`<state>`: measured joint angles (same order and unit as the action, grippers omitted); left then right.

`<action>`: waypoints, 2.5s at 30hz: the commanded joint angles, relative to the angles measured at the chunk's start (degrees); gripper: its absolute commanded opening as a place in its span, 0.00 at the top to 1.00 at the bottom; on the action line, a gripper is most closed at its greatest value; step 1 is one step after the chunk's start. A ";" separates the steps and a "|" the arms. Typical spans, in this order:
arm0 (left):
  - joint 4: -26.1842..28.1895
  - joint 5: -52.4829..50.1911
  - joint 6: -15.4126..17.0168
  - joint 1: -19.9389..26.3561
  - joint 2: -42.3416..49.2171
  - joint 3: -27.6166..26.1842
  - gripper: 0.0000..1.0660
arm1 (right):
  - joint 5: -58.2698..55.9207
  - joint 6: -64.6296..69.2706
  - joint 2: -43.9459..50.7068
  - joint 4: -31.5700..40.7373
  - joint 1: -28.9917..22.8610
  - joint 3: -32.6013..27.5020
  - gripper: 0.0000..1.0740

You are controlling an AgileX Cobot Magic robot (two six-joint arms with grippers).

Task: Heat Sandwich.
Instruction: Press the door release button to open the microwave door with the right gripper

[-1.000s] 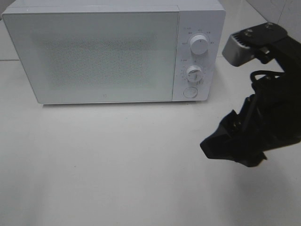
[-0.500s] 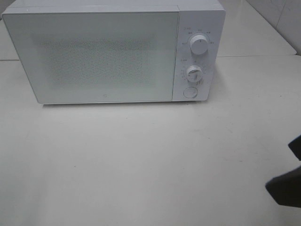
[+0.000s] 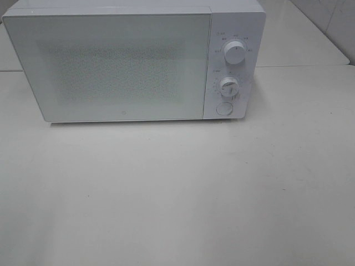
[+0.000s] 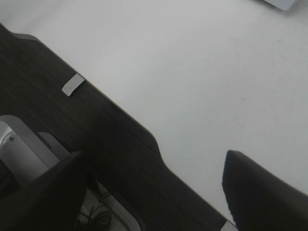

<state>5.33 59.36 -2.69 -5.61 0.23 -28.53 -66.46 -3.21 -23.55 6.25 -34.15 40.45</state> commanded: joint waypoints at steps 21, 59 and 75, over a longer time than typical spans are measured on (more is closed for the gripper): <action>0.17 -0.46 0.17 0.23 1.55 0.23 0.03 | 2.52 2.35 22.00 -1.66 24.18 -9.11 0.29; 0.29 -0.46 0.17 0.23 1.26 0.23 0.03 | 8.42 2.41 25.27 -1.03 32.20 -10.77 0.29; 0.29 -0.46 0.17 0.23 1.26 0.23 0.03 | 26.53 2.41 13.24 -1.03 32.20 -10.08 0.29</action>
<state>5.33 59.36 -2.69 -5.61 0.23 -28.53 -43.83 -1.15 -8.02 4.98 -2.35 29.91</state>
